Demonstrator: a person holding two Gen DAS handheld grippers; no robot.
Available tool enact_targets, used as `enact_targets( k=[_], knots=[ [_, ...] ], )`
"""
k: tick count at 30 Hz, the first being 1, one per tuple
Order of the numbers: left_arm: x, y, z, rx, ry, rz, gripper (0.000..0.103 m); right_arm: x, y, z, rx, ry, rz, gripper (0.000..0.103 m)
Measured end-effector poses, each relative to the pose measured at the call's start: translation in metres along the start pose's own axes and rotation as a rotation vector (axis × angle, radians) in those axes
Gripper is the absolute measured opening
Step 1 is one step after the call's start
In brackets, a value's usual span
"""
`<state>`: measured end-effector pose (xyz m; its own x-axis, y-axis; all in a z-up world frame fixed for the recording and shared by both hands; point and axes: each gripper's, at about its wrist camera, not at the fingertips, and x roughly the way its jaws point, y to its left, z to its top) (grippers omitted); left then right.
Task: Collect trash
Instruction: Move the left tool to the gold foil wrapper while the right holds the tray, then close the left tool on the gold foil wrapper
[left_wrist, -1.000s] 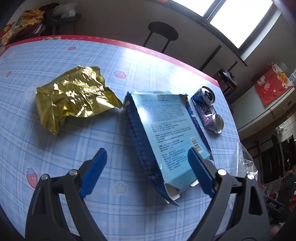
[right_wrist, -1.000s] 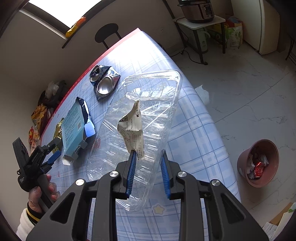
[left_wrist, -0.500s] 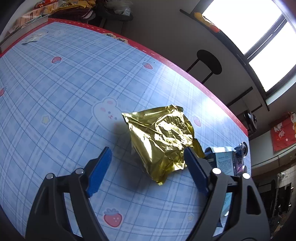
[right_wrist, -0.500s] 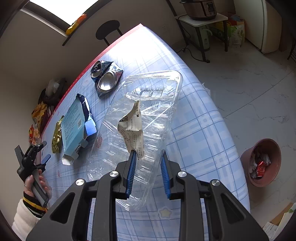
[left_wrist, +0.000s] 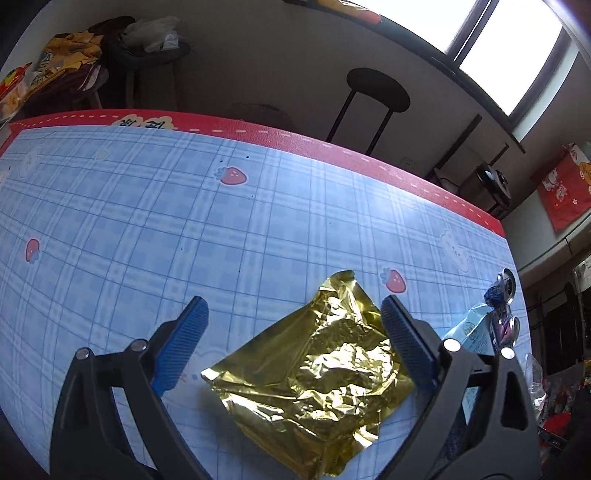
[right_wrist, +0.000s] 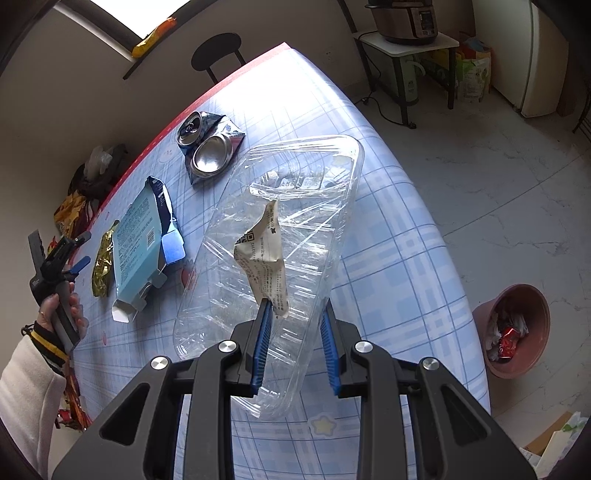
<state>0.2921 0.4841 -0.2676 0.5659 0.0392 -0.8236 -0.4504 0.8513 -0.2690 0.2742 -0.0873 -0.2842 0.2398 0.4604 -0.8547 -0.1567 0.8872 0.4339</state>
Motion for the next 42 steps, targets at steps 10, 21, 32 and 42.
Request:
enact_targets(
  k=[10, 21, 32, 42],
  knots=[
    [0.022, -0.017, -0.023, 0.174, 0.157, -0.030, 0.089, 0.000, 0.003, 0.001, -0.013, 0.003, 0.004, 0.026],
    [-0.001, -0.050, -0.087, 0.394, 0.273, -0.056, 0.089, 0.003, 0.010, 0.001, -0.021, 0.015, 0.045, 0.026],
    [-0.038, -0.052, -0.151, 0.347, 0.350, -0.006, 0.088, -0.007, -0.002, -0.006, -0.018, 0.019, 0.094, 0.026],
    [-0.078, -0.049, -0.207, 0.184, 0.431, -0.139, 0.093, -0.021, -0.015, -0.019, 0.002, 0.023, 0.134, 0.026]
  ],
)
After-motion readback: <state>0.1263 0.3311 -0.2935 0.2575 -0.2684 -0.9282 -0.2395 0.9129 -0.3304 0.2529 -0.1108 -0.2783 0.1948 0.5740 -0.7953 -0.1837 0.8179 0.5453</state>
